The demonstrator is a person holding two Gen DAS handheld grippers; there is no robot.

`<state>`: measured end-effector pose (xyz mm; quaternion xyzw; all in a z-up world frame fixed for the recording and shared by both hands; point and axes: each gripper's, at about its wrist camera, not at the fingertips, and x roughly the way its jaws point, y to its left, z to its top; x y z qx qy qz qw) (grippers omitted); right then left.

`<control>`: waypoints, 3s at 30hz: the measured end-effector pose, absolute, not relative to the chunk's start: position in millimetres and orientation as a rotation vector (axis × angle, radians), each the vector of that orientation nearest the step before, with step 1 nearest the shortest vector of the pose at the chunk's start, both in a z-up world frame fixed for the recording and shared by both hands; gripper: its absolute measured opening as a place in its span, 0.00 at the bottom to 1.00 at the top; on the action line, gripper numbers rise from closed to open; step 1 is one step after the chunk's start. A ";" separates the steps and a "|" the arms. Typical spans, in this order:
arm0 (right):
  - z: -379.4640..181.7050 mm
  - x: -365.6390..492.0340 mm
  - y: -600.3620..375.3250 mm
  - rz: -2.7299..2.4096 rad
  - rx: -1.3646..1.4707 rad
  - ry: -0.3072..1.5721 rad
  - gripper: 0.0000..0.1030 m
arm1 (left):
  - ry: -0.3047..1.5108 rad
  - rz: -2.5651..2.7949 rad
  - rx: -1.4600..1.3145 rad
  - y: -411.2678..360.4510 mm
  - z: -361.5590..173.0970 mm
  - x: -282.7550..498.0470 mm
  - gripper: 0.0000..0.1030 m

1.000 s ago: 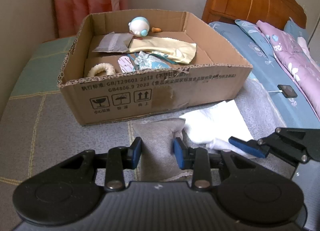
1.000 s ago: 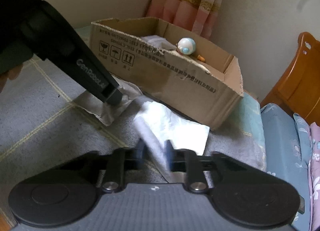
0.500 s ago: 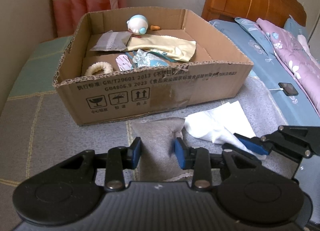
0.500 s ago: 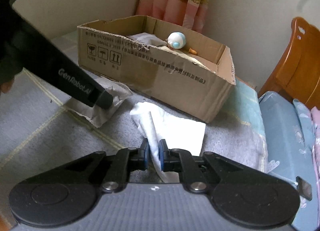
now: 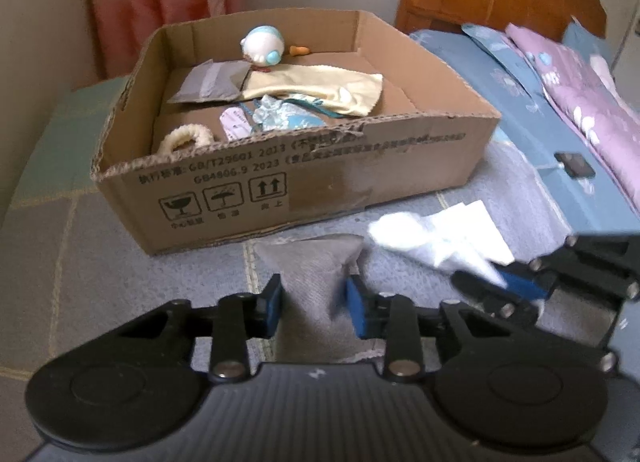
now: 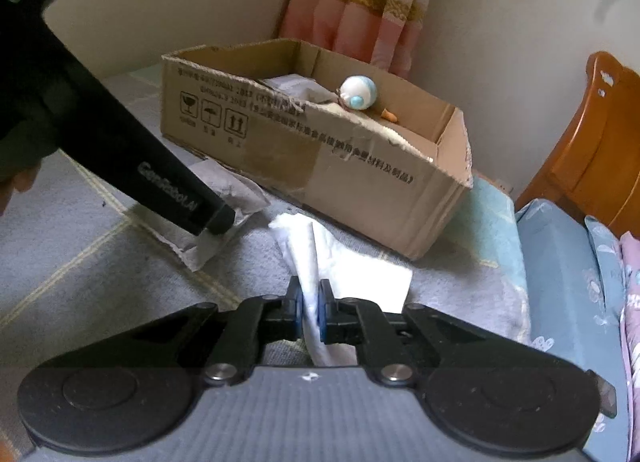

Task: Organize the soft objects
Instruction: 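Carry the pouch and white cloth into the box and open both tools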

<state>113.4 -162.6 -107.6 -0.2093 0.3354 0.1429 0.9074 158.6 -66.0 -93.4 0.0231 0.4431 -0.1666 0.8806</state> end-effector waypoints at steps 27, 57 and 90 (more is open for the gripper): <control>-12.6 74.4 -170.5 0.273 -0.569 0.452 0.08 | 0.904 -0.306 0.007 -68.0 -88.4 148.8 0.71; 3.2 172.9 -161.6 0.261 -0.608 0.399 0.09 | 0.787 -0.330 0.048 -34.7 -22.8 126.0 0.22; 6.4 141.4 -181.7 0.345 -0.172 0.650 1.00 | 0.747 -0.245 0.108 -34.9 -7.0 251.4 0.39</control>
